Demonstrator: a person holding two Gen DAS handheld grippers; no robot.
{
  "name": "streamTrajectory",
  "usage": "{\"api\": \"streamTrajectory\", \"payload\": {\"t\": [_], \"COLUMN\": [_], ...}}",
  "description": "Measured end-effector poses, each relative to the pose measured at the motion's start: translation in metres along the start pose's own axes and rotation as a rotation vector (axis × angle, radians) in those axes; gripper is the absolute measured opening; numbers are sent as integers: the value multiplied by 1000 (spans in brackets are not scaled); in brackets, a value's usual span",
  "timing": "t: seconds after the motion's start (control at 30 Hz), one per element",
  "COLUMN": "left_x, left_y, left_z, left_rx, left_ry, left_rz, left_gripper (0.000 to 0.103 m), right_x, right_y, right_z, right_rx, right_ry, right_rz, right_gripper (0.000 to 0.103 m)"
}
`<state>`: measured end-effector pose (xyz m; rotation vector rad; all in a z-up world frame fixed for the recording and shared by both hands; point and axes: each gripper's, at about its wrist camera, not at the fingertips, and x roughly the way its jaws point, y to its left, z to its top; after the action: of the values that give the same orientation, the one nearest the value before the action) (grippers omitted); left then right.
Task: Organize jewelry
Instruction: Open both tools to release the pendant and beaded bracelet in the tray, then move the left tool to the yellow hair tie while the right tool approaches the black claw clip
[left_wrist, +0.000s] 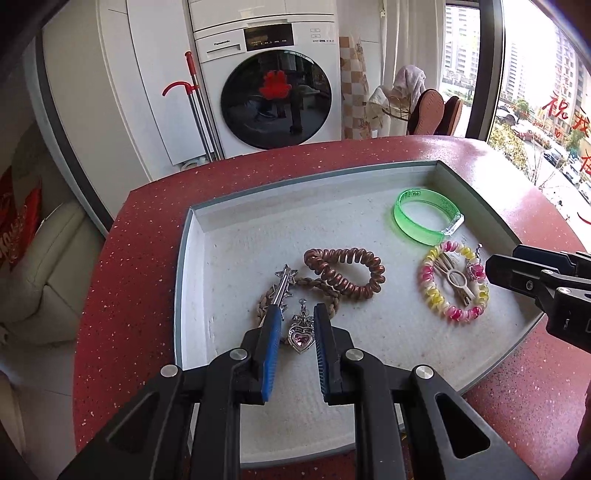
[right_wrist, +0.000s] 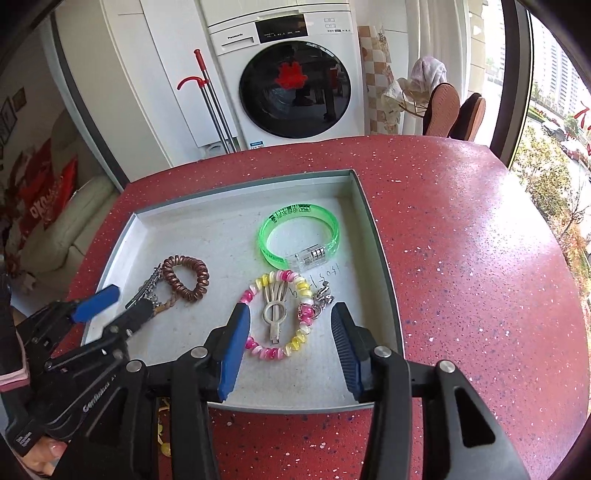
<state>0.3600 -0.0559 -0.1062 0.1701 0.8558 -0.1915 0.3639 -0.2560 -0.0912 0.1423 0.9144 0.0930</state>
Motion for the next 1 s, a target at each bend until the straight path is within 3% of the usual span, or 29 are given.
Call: {"api": "streamTrajectory", "payload": {"t": [0.03,0.07,0.13,0.23,0.3,0.33,0.37,1.0], "left_x": [-2,-5,-17,-22,-27,-28,-29,-78], "left_y": [1,2,4,4,6,7,8,17], "left_z": [0,1,1,4,4,4,3,-23], "left_rx": [-6,-18,-23,-17,-26,-30,-35,-75], "left_ry": [-4,-20,-78,-73,-77,-73,-68,-67], "left_rz": [2,9,10,10,12,11,12,-1], "left_gripper": [93,103,103,103,103,103,103,103], "right_x": [-1,-2,-3,-7,-11,-14,-17,-74], "right_y": [0,0,-1,-2,-1,-1,-2,7], "right_z": [0,0,0,-4,-6,-8,-9,-38], "right_rx": [0,1,5,15,19,20,24,44], "right_ry": [1,0,-1,-11,-24,-31,-41,-136], "right_rz": [0,1,1,11,22,28,34,119], "right_gripper": [50,50,54,63,72,82,85,89]}}
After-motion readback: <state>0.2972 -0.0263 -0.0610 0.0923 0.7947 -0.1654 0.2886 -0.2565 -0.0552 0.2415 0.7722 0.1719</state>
